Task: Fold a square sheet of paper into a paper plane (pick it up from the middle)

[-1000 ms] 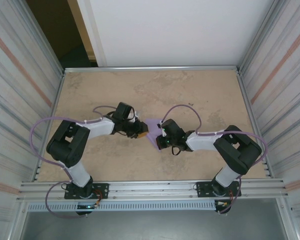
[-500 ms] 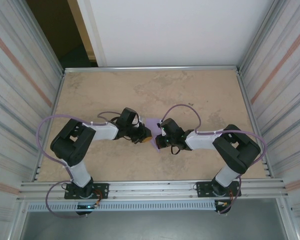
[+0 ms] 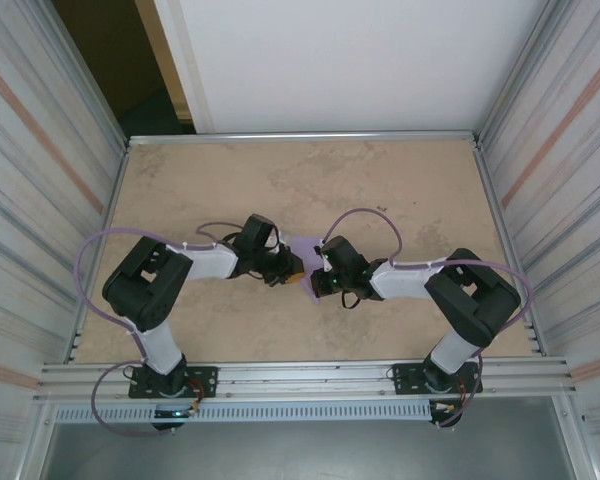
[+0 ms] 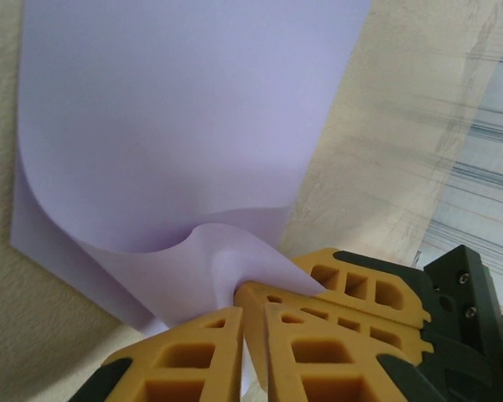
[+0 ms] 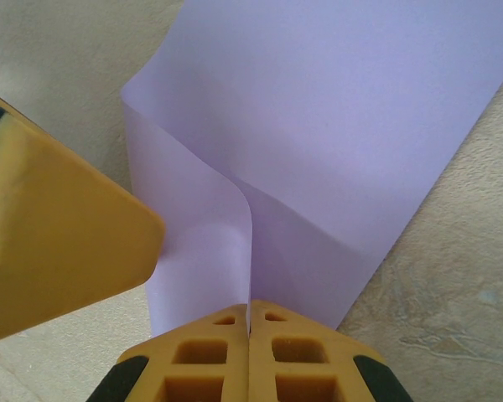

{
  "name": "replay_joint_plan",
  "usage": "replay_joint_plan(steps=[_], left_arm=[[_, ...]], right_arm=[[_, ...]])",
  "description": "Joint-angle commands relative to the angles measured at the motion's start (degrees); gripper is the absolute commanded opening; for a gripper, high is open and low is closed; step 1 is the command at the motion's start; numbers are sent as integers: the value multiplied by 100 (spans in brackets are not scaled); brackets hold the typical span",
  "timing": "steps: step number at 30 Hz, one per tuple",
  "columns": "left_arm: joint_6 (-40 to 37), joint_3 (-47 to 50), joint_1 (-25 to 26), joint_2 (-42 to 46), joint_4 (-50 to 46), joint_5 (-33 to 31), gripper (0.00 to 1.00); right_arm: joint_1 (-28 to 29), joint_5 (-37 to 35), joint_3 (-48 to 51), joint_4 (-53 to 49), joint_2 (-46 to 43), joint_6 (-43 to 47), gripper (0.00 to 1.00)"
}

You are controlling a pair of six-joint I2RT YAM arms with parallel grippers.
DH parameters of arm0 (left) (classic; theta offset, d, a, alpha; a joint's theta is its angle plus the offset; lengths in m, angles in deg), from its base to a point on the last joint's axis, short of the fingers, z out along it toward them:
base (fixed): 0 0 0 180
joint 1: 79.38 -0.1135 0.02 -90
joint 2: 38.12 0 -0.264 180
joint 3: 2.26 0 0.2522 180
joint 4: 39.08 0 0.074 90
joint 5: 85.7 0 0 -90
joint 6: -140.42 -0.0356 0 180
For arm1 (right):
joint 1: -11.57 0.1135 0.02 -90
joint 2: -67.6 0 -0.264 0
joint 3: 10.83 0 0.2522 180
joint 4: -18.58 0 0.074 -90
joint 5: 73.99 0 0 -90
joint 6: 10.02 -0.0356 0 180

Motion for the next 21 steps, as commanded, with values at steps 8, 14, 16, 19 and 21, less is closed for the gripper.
replay_joint_plan(steps=[8, 14, 16, 19, 21], left_arm=[[-76, -227, 55, -201, -293, 0, 14], [-105, -199, 55, -199, -435, -63, 14], [-114, -178, 53, -208, -456, -71, 14], [-127, -161, 51, -220, -517, -105, 14], [-132, -166, 60, -236, -540, -116, 14]], right_arm=[[-16, 29, -46, -361, 240, -148, 2], [-21, 25, -55, -379, 241, -148, 2], [-17, 19, -62, -385, 243, -154, 2], [-21, 18, -55, -388, 244, -166, 2], [-20, 19, -57, -399, 259, -163, 2]])
